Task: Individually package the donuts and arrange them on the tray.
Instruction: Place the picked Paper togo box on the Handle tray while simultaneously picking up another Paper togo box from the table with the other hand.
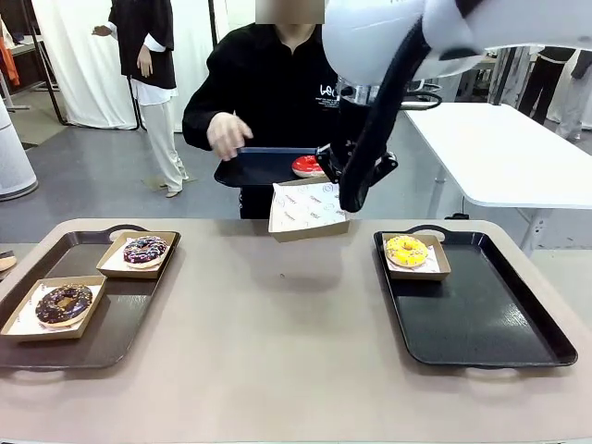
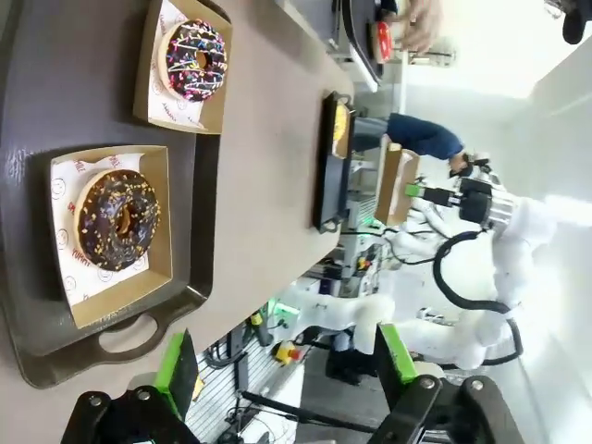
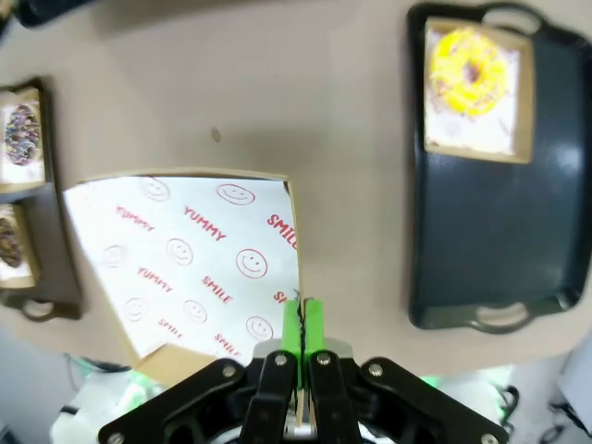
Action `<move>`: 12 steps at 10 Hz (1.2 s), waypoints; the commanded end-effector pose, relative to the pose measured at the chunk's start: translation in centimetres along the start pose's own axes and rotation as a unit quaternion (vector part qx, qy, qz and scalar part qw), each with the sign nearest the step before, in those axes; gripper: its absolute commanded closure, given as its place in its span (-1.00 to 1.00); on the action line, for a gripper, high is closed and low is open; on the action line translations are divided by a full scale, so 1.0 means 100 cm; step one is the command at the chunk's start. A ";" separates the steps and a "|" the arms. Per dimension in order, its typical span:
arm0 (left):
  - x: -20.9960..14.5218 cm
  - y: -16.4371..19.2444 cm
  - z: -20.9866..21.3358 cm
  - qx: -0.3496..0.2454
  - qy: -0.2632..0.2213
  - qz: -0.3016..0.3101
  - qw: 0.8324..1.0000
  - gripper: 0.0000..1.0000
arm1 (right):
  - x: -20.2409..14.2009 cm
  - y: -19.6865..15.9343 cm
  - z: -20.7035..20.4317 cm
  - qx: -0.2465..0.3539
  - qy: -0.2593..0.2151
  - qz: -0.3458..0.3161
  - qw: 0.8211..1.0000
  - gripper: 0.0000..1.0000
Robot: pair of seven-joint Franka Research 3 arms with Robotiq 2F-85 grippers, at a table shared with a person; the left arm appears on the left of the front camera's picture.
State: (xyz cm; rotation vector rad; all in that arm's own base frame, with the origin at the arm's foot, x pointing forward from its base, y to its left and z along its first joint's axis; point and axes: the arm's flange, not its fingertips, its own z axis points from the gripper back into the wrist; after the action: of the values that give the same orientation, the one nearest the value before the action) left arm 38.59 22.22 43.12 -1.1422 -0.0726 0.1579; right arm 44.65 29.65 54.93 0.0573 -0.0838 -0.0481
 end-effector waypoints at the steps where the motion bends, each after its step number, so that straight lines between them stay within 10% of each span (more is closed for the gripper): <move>1: -0.003 0.008 0.021 -0.031 -0.011 0.000 0.999 -1.00 | 0.034 0.017 0.001 -0.011 0.021 -0.002 1.000 1.00; 12: -0.011 0.017 0.025 -0.020 -0.020 0.021 0.999 -1.00 | 0.099 0.027 -0.035 -0.014 0.039 0.016 0.999 1.00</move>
State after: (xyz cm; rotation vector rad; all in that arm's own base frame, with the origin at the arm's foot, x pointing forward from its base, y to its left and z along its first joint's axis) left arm 37.06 24.91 42.46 -1.1814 -0.0880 0.2073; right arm 55.33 32.18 51.93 0.0215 -0.0072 -0.0051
